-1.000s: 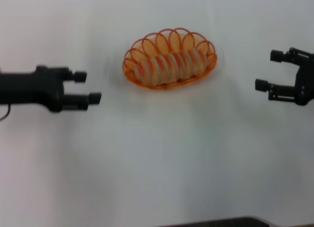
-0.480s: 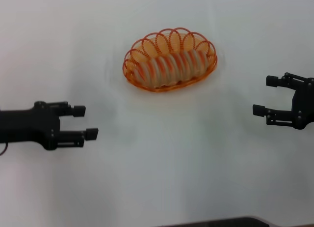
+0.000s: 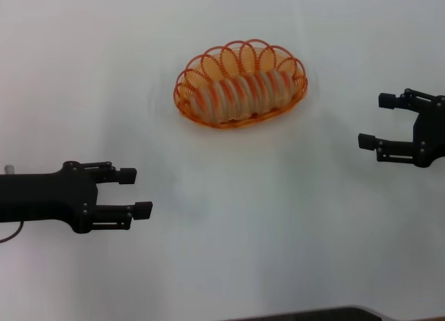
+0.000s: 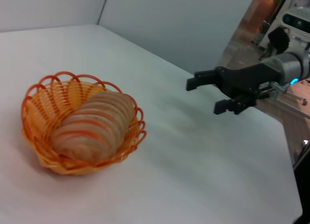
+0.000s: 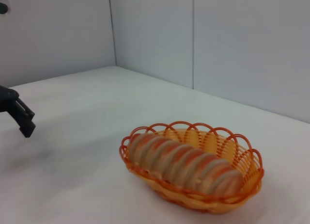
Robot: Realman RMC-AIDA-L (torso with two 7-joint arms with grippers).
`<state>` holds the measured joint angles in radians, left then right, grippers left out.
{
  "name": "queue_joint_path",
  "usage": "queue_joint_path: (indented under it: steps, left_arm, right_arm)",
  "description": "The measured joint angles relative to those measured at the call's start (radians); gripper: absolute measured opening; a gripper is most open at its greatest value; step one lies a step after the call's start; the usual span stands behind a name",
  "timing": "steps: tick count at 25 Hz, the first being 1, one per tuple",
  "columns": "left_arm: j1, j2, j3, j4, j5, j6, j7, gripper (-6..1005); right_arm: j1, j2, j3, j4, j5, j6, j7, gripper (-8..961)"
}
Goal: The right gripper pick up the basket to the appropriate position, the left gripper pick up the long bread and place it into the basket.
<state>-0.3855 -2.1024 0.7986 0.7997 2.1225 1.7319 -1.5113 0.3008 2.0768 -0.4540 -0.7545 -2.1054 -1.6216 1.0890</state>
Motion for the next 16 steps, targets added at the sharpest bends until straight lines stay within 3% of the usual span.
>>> queue_joint_path:
  steps: [16]
  left_arm:
    - [0.005, -0.008, -0.004, -0.004, 0.002, -0.01, 0.014, 766]
  right_arm:
    - [0.011, 0.005, -0.013, 0.041, -0.024, 0.047, 0.0, 896]
